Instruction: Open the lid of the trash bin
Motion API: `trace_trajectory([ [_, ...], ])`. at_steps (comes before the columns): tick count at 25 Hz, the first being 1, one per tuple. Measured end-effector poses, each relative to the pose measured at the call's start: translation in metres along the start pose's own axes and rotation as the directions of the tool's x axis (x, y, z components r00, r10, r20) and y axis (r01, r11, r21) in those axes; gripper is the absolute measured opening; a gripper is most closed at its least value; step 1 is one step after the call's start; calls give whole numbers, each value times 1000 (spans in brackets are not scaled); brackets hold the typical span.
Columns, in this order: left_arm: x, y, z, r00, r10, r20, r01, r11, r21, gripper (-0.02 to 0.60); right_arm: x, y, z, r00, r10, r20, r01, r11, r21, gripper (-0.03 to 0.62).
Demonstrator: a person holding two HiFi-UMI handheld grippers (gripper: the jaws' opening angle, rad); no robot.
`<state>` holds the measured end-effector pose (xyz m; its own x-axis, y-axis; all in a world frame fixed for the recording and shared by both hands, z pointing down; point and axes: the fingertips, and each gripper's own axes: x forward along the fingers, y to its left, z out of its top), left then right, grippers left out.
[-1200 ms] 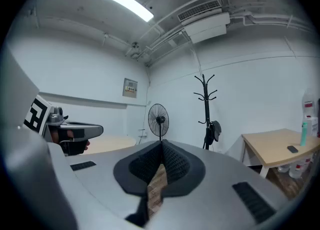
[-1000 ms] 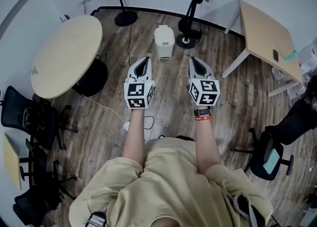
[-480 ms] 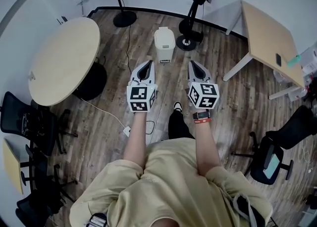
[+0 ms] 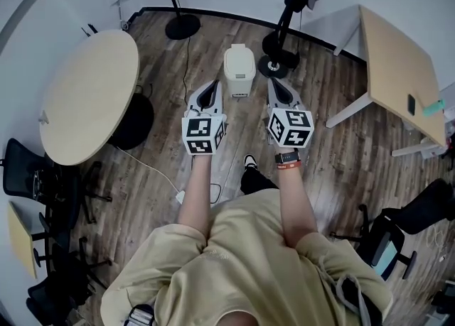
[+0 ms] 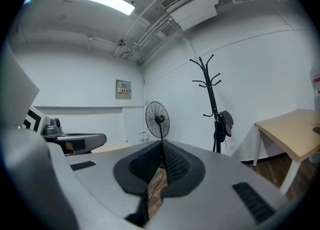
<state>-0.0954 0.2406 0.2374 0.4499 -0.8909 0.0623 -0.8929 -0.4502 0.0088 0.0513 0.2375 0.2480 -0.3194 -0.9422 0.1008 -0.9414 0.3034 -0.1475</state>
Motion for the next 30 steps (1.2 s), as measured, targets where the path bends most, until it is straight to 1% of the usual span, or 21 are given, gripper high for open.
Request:
trace_trajectory([
  [6, 83, 13, -2, 999, 21, -37, -21, 1000, 8, 25, 76, -53, 7, 999, 29, -32, -28, 999, 30, 15],
  [11, 142, 25, -6, 997, 27, -70, -27, 1000, 1, 25, 130, -84, 7, 997, 51, -65, -48, 998, 48, 15],
  [16, 200, 21, -16, 995, 25, -99, -26, 1000, -10, 25, 172, -123, 4, 992, 76, -97, -70, 996, 60, 15],
  [19, 224, 16, -22, 993, 27, -111, -29, 999, -20, 25, 189, -144, -1, 989, 91, -115, -84, 994, 68, 15],
  [23, 244, 26, -34, 991, 38, -130, -43, 998, -36, 25, 203, -150, -14, 984, 112, -142, -102, 992, 78, 15],
  [25, 253, 30, -38, 990, 40, -139, -44, 999, -30, 25, 211, -150, -23, 978, 127, -164, -116, 990, 78, 15],
  [27, 262, 31, -42, 988, 37, -148, -40, 999, -15, 25, 219, -153, -31, 974, 137, -179, -124, 989, 82, 15],
  [30, 279, 38, -53, 988, 23, -156, -26, 1000, -17, 25, 236, -157, -39, 973, 137, -188, -121, 988, 92, 15],
])
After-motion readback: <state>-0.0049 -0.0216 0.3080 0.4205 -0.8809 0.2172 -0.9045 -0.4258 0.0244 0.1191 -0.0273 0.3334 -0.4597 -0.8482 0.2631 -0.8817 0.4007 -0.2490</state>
